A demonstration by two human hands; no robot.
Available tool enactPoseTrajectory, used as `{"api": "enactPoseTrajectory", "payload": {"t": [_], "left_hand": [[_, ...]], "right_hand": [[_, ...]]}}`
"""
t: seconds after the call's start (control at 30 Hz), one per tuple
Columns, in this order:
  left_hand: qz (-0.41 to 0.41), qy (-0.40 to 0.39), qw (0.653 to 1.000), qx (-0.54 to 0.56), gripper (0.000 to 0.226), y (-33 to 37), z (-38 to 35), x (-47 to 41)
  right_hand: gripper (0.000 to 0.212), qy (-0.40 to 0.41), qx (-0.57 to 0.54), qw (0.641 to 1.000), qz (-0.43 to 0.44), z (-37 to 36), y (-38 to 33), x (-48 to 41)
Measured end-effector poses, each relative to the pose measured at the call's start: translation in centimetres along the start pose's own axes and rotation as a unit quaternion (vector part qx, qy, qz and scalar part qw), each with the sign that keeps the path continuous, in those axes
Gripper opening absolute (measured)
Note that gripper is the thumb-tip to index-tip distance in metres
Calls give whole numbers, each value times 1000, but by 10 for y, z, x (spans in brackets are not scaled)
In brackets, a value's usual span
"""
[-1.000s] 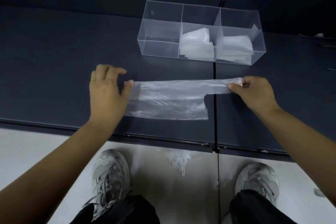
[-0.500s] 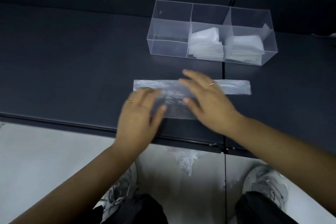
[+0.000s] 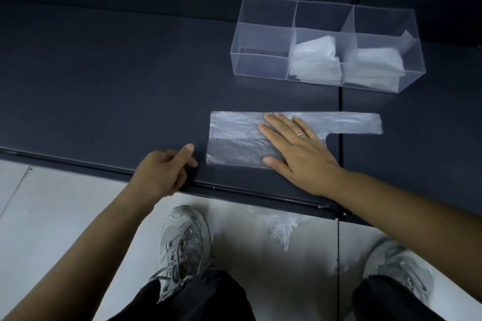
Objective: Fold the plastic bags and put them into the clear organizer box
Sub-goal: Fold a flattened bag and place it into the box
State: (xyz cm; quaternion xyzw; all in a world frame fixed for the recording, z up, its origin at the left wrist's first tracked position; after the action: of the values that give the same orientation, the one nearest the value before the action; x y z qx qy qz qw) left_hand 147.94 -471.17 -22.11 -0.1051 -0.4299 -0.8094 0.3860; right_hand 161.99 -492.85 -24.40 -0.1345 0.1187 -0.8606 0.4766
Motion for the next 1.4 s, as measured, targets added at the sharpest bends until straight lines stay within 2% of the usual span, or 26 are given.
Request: {"api": "enactPoseTrajectory", "payload": {"t": [0.07, 0.1, 0.13, 0.17, 0.23, 0.3, 0.4, 0.5, 0.6, 0.73, 0.83, 0.9, 0.97, 1.03, 1.13, 1.2, 1.27, 1.33, 1.4], "left_hand": [[-68, 158, 980, -100, 31, 8, 12, 5], [-122, 220, 961, -117, 22, 20, 13, 10], [-181, 249, 944, -119, 14, 34, 9, 14], [-235, 249, 931, -130, 13, 48, 1, 13], [-318, 201, 909, -180, 26, 71, -24, 5], [-342, 133, 901, -233, 38, 84, -50, -7], [-338, 85, 883, -314, 51, 73, -74, -22], [-327, 98, 849, -404, 73, 51, -77, -28], [-305, 112, 836, -442, 86, 40, -70, -29], [-276, 115, 836, -460, 96, 29, -54, -28], [-241, 117, 860, -434, 101, 24, -44, -25], [-256, 131, 878, -382, 97, 32, -41, -19], [-344, 137, 866, -336, 84, 48, -48, -6], [-427, 82, 846, -310, 75, 61, -67, 7], [-459, -1, 831, -315, 79, 65, -95, 17], [-458, 2, 827, -326, 79, 61, -103, 18], [-459, 26, 829, -320, 75, 59, -103, 18], [-469, 60, 825, -309, 64, 62, -100, 17], [-484, 111, 815, -298, 49, 65, -98, 17]], "right_hand": [[68, -2, -5, 1000, -3, 2, -2, 1], [69, 4, -17, 1000, -6, 4, -3, 2], [69, 18, -37, 999, -8, 6, -8, 1], [67, 40, -62, 997, -7, 10, -14, 0], [57, 90, -120, 989, -3, 15, -28, -6], [51, 110, -156, 982, -16, 14, -39, -14], [55, 77, -110, 989, -56, 1, -36, -16], [68, 42, -16, 995, -89, -10, -14, -2], [78, 37, 9, 993, -114, -6, 11, 18], [83, 39, 29, 987, -152, 6, 41, 45], [84, 60, -6, 986, -154, 14, 51, 62], [77, 103, -72, 984, -127, 21, 51, 74], [58, 151, -119, 977, -90, 27, 47, 83], [34, 176, -119, 975, -64, 27, 43, 87], [11, 195, -121, 972, -55, 30, 39, 81], [8, 172, -124, 976, -55, 31, 39, 73], [11, 134, -190, 969, -83, 33, 43, 69], [18, 107, -312, 935, -130, 41, 46, 68], [22, 99, -360, 915, -150, 50, 48, 70]]}}
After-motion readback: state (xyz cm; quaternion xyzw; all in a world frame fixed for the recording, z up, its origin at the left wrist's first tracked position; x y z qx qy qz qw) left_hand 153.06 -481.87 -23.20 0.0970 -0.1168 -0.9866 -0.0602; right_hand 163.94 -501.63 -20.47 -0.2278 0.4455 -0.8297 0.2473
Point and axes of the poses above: each hand's wrist, its own x-axis away from the middle knuckle, its own z-axis out of the back of the hand, y = z × x, the point moved 4 cm from there along -x, towards the middle knuckle, and after that the axes turned 8 degrees about -x, right-handed, at the moved point
